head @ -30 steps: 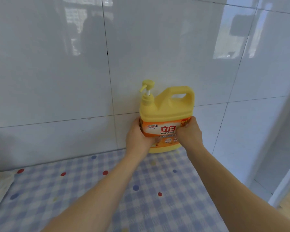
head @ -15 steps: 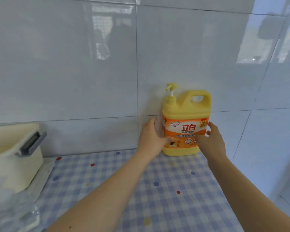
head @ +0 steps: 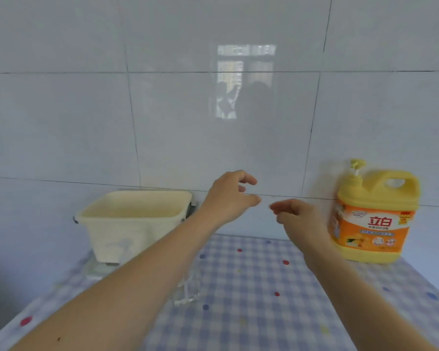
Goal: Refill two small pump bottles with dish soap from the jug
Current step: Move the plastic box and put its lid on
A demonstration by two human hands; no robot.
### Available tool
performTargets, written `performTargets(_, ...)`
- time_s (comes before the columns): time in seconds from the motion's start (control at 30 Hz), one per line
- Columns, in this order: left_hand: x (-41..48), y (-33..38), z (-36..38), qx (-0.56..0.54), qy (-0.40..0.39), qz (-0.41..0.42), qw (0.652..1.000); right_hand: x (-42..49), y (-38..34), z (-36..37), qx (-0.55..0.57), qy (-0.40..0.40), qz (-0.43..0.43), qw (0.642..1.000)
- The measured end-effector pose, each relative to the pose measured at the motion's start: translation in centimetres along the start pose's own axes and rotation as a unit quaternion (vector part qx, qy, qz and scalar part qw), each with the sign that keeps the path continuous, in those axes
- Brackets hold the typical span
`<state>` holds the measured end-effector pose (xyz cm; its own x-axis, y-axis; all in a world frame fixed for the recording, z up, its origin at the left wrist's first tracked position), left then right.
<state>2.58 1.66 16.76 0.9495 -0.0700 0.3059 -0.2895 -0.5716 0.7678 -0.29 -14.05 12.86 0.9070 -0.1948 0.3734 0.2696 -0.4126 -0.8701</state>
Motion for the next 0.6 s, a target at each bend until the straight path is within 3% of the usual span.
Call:
performTargets(0.27, -2.4, -9.9, -12.3, 0.010, 0.099, -0.086, 0.991, -0.4, -4.9, 11.7, -0.025, -0.169, 0.009, 0.985)
performTargets(0.4, -3.7, -14.9, -14.8, -0.009, 0.118, -0.113, 0.986, 0.7, -5.4, 15.4, -0.083, -0.173, 0.018, 0.981)
performTargets(0.6, -2.8, -16.5, -15.3, -0.026, 0.151, -0.083, 0.985, 2.8, -4.9, 17.8, -0.143, -0.220, 0.082, 0.961)
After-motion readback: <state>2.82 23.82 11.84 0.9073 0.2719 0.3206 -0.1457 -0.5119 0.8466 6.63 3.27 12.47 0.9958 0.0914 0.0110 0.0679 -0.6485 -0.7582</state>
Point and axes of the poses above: each hand's wrist, its own x-axis towards the middle knuckle, its own z-axis out of the palm, y = z × x, the point moved 3 cm from there along x, towards the middle knuckle, and after that the axes turned 8 degrees about -z, right-handed, at the moved point
